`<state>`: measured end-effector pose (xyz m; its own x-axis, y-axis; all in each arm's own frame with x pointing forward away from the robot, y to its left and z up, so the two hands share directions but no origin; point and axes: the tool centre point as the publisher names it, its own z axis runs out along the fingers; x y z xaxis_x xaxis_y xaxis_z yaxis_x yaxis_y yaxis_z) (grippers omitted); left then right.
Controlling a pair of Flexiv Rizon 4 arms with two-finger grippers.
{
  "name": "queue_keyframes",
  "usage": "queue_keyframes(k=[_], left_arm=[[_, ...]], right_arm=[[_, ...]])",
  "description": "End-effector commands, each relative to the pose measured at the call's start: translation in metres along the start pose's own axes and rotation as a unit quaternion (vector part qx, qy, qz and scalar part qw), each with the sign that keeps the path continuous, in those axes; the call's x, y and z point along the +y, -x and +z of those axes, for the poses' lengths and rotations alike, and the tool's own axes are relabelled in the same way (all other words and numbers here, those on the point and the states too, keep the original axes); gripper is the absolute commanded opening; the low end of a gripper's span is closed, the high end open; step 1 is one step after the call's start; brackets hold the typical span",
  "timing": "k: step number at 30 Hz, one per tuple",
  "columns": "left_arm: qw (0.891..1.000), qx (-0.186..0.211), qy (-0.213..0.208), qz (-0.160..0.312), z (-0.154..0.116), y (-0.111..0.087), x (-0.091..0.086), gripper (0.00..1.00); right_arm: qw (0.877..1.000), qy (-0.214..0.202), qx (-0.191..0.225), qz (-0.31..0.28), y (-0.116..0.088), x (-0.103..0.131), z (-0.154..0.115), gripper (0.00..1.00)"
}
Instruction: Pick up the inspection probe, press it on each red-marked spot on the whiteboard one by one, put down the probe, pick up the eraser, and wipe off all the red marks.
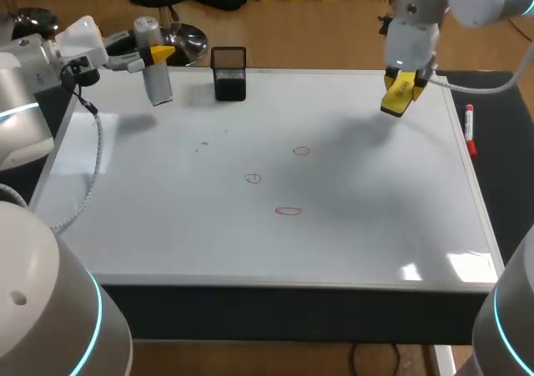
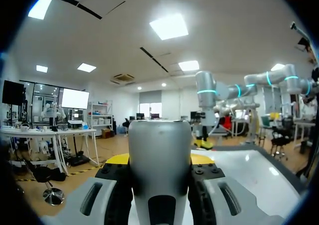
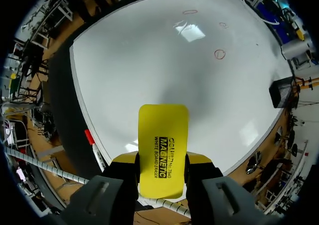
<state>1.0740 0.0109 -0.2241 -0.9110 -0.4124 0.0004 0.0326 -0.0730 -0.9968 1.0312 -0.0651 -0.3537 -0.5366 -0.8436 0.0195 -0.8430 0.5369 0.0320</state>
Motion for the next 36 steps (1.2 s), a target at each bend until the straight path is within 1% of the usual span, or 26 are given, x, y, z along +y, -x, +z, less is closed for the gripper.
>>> queue_keyframes(k=[1,4,6,8,10,11,14,17,18,22,26,27,29,31,33,36], left_arm=[[1.000,-0.002,0.000,0.001,0.000,-0.002,-0.001,0.00],[1.000,-0.002,0.000,0.001,0.000,-0.002,-0.001,0.00],[1.000,-0.002,0.000,0.001,0.000,-0.002,-0.001,0.00],[1.000,-0.002,0.000,0.001,0.000,-0.002,-0.001,0.00],[1.000,-0.002,0.000,0.001,0.000,-0.002,-0.001,0.00],[1.000,-0.002,0.000,0.001,0.000,-0.002,-0.001,0.00],[1.000,-0.002,0.000,0.001,0.000,-0.002,-0.001,0.00],[1.000,-0.002,0.000,0.001,0.000,-0.002,-0.001,0.00],[1.000,-0.002,0.000,0.001,0.000,-0.002,-0.001,0.00],[1.000,-0.002,0.000,0.001,0.000,-0.002,-0.001,0.00],[1.000,-0.002,0.000,0.001,0.000,-0.002,-0.001,0.00],[1.000,-0.002,0.000,0.001,0.000,-0.002,-0.001,0.00],[1.000,-0.002,0.000,0.001,0.000,-0.002,-0.001,0.00],[1.000,-0.002,0.000,0.001,0.000,-0.002,-0.001,0.00],[1.000,-0.002,0.000,0.001,0.000,-0.002,-0.001,0.00],[1.000,-0.002,0.000,0.001,0.000,-0.002,-0.001,0.00]], right_arm=[[1.000,-0.002,-0.007,-0.016,0.007,0.014,-0.007,0.00],[0.999,-0.004,-0.014,-0.033,0.014,0.022,-0.010,0.00],[0.998,-0.011,-0.019,-0.051,0.023,0.032,-0.015,0.00],[0.997,-0.009,-0.021,-0.071,0.033,0.044,-0.019,0.00],[0.995,-0.009,-0.007,-0.095,0.043,0.054,-0.023,0.00],[0.994,-0.012,0.001,-0.111,0.052,0.063,-0.025,0.00],[0.989,-0.015,0.005,-0.150,0.071,0.085,-0.030,0.00],[0.984,-0.016,0.000,-0.175,0.088,0.107,-0.032,0.00],[0.984,-0.015,-0.009,-0.180,0.092,0.113,-0.033,0.00],[0.979,-0.009,-0.006,-0.205,0.110,0.137,-0.029,0.00],[0.976,0.000,-0.018,-0.216,0.123,0.158,-0.025,0.00],[0.975,0.004,-0.030,-0.220,0.127,0.164,-0.024,0.00],[0.973,0.008,-0.029,-0.231,0.133,0.178,-0.023,0.00],[0.970,0.015,-0.041,-0.240,0.139,0.192,-0.023,0.00],[0.968,0.019,-0.039,-0.247,0.143,0.204,-0.021,0.00],[0.966,0.039,-0.045,-0.250,0.149,0.221,-0.008,0.00]])
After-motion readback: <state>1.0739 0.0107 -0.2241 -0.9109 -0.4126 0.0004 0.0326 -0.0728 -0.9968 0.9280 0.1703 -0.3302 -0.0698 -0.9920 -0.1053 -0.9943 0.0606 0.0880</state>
